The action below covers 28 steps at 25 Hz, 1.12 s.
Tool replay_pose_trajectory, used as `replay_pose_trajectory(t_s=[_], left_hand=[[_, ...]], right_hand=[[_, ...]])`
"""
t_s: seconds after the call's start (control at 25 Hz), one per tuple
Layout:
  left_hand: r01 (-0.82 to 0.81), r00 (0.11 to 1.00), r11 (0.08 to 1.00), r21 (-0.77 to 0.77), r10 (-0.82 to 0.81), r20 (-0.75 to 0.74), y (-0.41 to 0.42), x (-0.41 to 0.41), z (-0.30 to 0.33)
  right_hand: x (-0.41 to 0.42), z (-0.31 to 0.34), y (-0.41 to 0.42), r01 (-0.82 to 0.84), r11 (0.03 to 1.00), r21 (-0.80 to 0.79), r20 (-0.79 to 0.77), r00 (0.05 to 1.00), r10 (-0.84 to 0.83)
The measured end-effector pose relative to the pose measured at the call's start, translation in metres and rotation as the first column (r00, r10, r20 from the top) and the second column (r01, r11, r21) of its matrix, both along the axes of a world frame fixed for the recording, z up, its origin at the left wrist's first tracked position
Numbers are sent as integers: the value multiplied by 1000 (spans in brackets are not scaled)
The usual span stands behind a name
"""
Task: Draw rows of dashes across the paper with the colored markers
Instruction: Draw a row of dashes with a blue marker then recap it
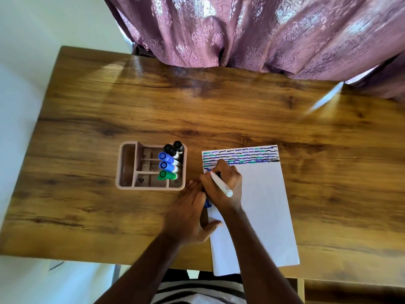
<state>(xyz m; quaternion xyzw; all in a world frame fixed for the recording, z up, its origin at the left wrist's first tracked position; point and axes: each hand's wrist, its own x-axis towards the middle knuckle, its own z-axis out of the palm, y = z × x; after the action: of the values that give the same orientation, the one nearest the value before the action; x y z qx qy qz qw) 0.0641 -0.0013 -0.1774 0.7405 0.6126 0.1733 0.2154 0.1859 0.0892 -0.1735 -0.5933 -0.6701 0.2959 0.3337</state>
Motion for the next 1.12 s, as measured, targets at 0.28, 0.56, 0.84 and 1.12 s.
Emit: replay_pose_trajectory(t_s=[0.28, 0.56, 0.84, 1.12], left_hand=[[-1, 1000, 1000, 3, 1, -10, 0, 0, -1], [-6, 1000, 1000, -4, 6, -11, 2, 0, 0], [5, 1000, 1000, -5, -5, -30, 2, -1, 0], [9, 994, 999, -31, -6, 110, 3, -2, 22]], right_hand=[[-1, 2, 1, 25, 1000, 15, -6, 1000, -25], [-1, 1, 3, 32, 999, 1, -15, 999, -32], [-1, 2, 4, 12, 1000, 28, -37, 999, -11], [29, 50, 20, -76, 979, -187, -600, 798, -52]])
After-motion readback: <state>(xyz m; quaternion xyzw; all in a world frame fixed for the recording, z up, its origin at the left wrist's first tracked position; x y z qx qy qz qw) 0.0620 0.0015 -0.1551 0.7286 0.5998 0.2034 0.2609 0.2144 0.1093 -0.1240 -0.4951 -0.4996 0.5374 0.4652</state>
